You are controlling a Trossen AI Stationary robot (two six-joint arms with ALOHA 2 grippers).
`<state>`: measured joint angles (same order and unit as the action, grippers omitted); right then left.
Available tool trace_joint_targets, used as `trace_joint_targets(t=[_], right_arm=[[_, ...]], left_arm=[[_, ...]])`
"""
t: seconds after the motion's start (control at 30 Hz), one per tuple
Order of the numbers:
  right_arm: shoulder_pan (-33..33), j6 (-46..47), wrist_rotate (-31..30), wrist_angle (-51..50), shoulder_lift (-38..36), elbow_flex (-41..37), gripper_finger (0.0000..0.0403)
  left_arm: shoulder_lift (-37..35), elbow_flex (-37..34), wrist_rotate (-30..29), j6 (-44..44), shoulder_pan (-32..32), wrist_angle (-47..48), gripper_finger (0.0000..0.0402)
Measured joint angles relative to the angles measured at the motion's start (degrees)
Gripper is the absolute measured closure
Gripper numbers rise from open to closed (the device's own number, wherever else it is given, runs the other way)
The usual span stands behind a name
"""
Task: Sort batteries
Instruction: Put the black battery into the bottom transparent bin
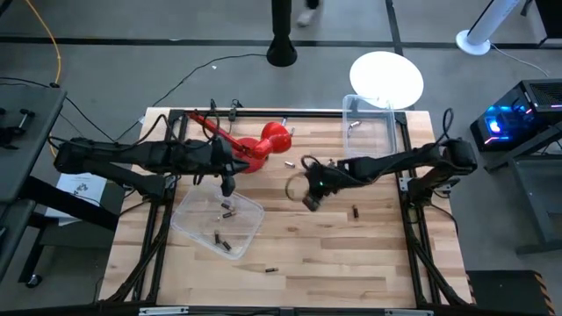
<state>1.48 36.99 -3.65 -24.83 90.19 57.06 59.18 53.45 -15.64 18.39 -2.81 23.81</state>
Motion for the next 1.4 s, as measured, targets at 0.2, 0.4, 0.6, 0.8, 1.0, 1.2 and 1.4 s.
trace_joint_targets(t=[0.2, 0.4, 0.6, 0.8, 1.0, 1.2, 1.4], right_arm=[[6.2, 9.6, -3.4, -19.7, -1.5, -2.8, 0.0299], [13.2, 23.4, -1.8, -26.9, -1.5, -5.4, 0.0299], [18.4, 37.2, -1.8, -34.3, -1.9, -5.4, 0.0299], [20.0, 43.7, -5.2, -34.9, -2.1, -5.4, 0.0299], [16.6, 45.3, -6.9, -34.4, -2.1, -5.4, 0.0299], [15.3, 45.7, -5.2, -33.1, -2.9, -7.9, 0.0299], [16.9, 52.7, -5.3, -24.2, -14.2, -15.6, 0.0299]], left_arm=[[1.7, -0.3, 0.1, 0.0, 0.0, -0.1, 0.0341], [3.3, -0.3, 0.1, 0.0, 0.0, -1.8, 0.0259], [3.3, -0.3, 0.1, 0.0, 0.0, -2.0, 0.0198], [3.3, -0.3, 0.1, 0.0, 0.2, -2.2, 0.0181], [3.3, -0.3, 1.1, 0.7, 0.2, -2.3, 0.0181], [3.3, -0.3, 2.1, 2.0, 0.1, -2.2, 0.0181], [3.3, -0.3, 2.1, 2.1, 0.1, -2.2, 0.0181]])
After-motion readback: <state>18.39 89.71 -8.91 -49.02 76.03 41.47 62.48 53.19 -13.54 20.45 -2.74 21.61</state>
